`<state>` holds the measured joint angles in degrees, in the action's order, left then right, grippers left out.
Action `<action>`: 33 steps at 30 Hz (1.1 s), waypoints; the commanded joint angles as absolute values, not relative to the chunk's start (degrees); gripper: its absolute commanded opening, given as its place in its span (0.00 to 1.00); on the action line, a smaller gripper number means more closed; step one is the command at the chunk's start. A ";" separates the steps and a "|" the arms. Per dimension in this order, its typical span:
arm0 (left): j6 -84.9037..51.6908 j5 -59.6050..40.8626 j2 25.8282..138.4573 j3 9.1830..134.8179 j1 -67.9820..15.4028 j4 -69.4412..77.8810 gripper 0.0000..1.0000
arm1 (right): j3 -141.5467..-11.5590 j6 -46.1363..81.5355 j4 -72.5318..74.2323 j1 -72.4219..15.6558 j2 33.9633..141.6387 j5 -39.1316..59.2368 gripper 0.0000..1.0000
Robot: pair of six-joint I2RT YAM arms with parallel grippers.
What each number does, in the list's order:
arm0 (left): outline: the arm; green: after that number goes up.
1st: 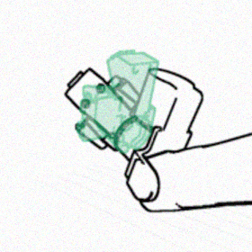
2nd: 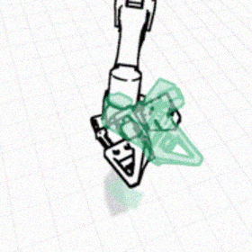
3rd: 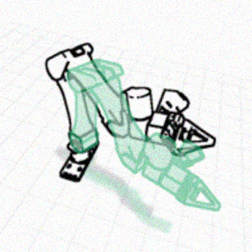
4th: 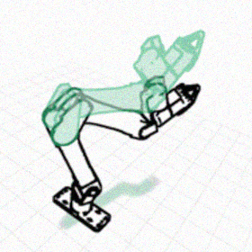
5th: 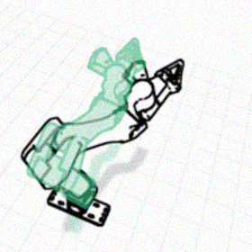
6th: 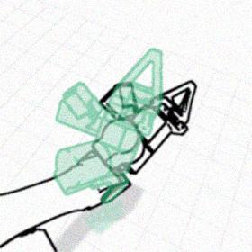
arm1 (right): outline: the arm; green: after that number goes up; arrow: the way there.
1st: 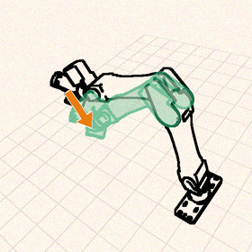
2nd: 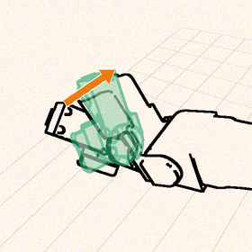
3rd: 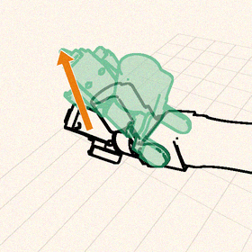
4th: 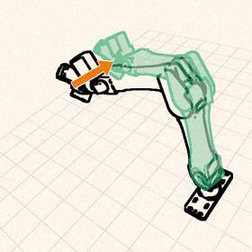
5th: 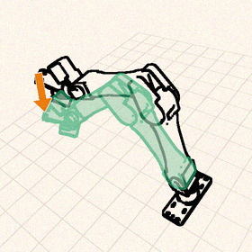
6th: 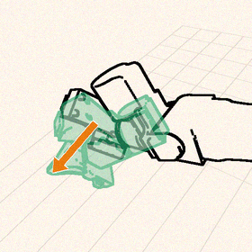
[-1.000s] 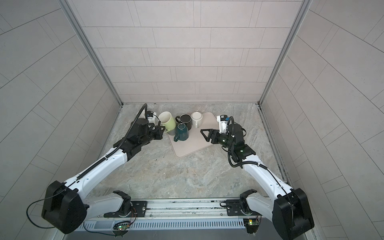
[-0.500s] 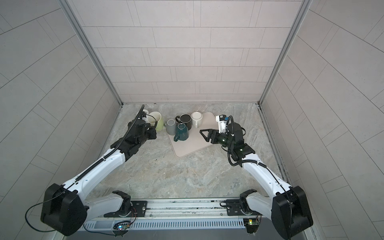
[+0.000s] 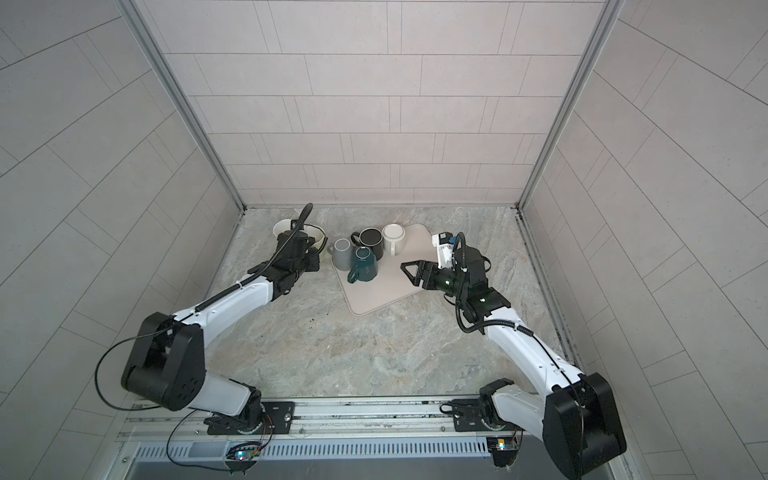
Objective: Turn the mug right side up
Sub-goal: 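Lower the light green mug beside the pink mug and open the left gripper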
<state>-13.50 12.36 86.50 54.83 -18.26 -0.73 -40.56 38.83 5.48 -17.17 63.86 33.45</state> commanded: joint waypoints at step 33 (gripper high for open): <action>-14.54 12.14 103.01 62.01 -14.33 16.45 0.26 | -55.03 31.27 -16.85 -18.80 89.65 8.29 0.69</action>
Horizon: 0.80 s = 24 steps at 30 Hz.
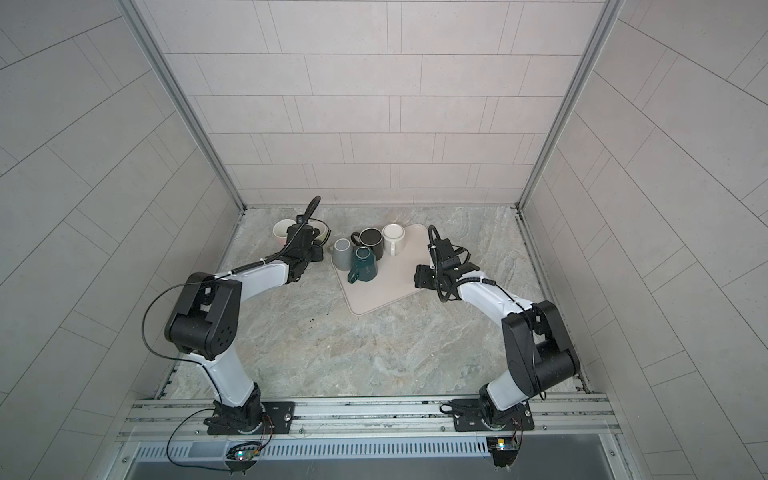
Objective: Turn the mug right side up
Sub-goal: 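Lower the light green mug beside the pink mug and open the left gripper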
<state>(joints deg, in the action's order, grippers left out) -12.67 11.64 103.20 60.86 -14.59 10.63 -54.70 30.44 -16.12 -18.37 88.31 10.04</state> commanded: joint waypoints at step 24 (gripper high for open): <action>-18.58 8.43 86.01 52.68 -18.79 11.21 1.00 | -62.76 27.71 -22.17 -18.93 101.49 -4.81 0.66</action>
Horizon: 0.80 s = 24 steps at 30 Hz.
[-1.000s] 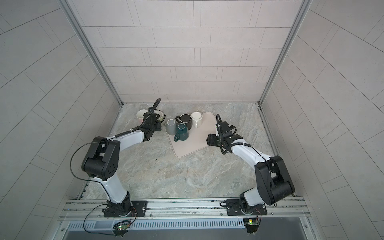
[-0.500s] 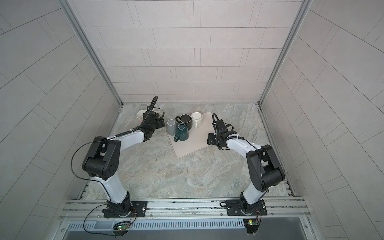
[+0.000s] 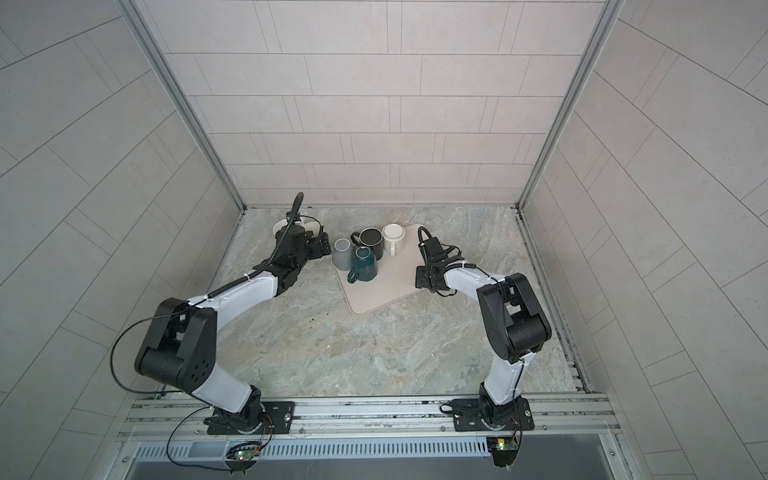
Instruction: Turn the mug right side up
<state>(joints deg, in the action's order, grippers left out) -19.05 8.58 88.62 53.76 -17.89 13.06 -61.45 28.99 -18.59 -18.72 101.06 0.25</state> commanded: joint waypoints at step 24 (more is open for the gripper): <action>-19.41 17.85 73.00 39.34 -31.07 2.20 1.00 | -64.44 28.83 -30.59 -19.34 106.82 -12.08 0.65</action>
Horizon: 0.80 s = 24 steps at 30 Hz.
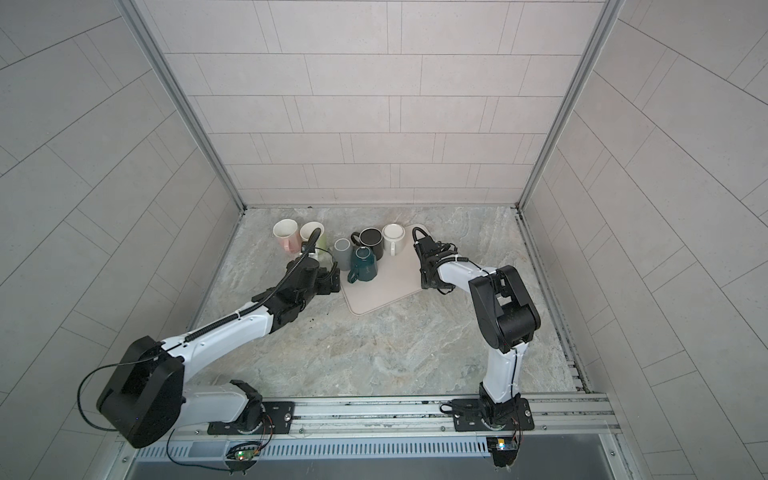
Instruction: Turn the mug right side up
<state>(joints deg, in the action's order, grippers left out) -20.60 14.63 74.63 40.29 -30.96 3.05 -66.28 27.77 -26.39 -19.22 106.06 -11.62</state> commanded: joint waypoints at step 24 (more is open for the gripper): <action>-19.51 17.51 72.20 37.88 -33.22 4.63 1.00 | -60.00 29.36 -35.16 -23.60 103.72 -13.22 0.65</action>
<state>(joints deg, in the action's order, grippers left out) -20.32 17.15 73.49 38.79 -33.15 3.20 -61.78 30.52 -23.40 -22.13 102.85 -11.20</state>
